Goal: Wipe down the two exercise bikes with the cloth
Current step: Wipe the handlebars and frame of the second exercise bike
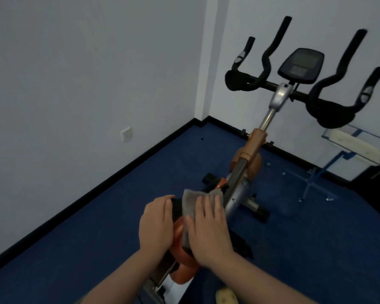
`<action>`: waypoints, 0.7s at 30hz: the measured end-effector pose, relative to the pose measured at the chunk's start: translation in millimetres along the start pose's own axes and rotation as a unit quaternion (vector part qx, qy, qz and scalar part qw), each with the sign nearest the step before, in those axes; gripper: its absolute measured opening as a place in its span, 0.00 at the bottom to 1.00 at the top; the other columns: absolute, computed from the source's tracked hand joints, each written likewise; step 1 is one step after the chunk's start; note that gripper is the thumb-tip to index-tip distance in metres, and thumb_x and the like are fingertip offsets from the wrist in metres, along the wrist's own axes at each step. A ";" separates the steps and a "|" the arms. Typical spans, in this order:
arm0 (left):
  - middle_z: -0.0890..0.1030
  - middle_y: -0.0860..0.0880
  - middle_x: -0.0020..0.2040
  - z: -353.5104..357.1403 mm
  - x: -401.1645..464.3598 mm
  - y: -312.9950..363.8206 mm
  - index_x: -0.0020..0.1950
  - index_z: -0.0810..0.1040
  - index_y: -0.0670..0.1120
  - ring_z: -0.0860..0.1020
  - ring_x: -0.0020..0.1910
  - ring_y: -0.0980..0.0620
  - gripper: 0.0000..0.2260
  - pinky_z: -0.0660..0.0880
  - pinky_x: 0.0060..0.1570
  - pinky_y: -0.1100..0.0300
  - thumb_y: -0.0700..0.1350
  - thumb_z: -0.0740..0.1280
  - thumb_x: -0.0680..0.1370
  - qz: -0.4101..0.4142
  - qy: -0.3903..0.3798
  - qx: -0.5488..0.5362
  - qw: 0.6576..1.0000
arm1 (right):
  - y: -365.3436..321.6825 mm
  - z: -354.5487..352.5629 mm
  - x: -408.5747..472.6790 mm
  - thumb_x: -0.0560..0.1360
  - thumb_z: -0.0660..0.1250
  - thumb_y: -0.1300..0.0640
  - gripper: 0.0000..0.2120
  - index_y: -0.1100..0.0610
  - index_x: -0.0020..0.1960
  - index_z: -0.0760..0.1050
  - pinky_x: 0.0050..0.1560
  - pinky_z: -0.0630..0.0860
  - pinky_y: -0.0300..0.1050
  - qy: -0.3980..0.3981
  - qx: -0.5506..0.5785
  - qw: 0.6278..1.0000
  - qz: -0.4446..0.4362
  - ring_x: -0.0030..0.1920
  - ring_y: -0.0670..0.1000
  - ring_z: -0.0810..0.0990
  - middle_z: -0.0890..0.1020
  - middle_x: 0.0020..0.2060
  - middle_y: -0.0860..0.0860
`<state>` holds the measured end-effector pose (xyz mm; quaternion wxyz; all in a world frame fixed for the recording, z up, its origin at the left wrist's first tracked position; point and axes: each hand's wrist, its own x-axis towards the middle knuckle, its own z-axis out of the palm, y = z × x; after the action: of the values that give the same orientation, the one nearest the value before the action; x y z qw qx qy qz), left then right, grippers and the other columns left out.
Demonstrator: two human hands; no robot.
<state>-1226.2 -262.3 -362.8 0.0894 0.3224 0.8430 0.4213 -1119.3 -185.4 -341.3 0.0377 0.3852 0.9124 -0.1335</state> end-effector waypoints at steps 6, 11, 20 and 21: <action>0.75 0.58 0.56 -3.4 6.6 -6.5 0.60 0.75 0.54 0.69 0.55 0.59 0.12 0.67 0.47 0.61 0.47 0.55 0.82 0.011 -0.038 0.031 0.999 | -13.3 7.0 -10.3 0.82 0.42 0.41 0.32 0.58 0.78 0.37 0.76 0.36 0.54 0.010 0.047 0.998 0.049 0.76 0.59 0.33 0.35 0.77 0.59; 0.74 0.53 0.53 -2.9 25.4 7.5 0.54 0.73 0.52 0.69 0.52 0.53 0.09 0.72 0.49 0.53 0.52 0.54 0.83 -0.023 -0.076 0.138 0.987 | -18.5 27.9 -54.6 0.80 0.46 0.39 0.39 0.52 0.65 0.16 0.71 0.30 0.50 -0.031 0.081 0.995 0.044 0.70 0.54 0.22 0.24 0.72 0.54; 0.78 0.53 0.45 0.8 25.8 2.1 0.48 0.77 0.52 0.76 0.43 0.54 0.14 0.73 0.43 0.54 0.52 0.52 0.83 -0.043 -0.082 0.090 0.992 | -16.8 0.0 -16.3 0.80 0.51 0.38 0.38 0.54 0.78 0.33 0.67 0.68 0.50 0.032 0.283 0.943 0.172 0.73 0.56 0.63 0.45 0.79 0.53; 0.78 0.54 0.43 1.2 26.1 1.7 0.46 0.76 0.53 0.76 0.41 0.56 0.14 0.72 0.40 0.56 0.52 0.52 0.83 -0.043 -0.081 0.089 0.992 | -19.6 7.8 -29.5 0.79 0.50 0.37 0.39 0.52 0.77 0.31 0.68 0.67 0.49 0.032 0.276 0.947 0.159 0.74 0.54 0.60 0.43 0.78 0.51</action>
<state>-1245.2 -244.6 -359.1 0.1465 0.3253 0.8803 0.3127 -1112.9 -221.1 -339.6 -0.0788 0.5243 0.7678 -0.3598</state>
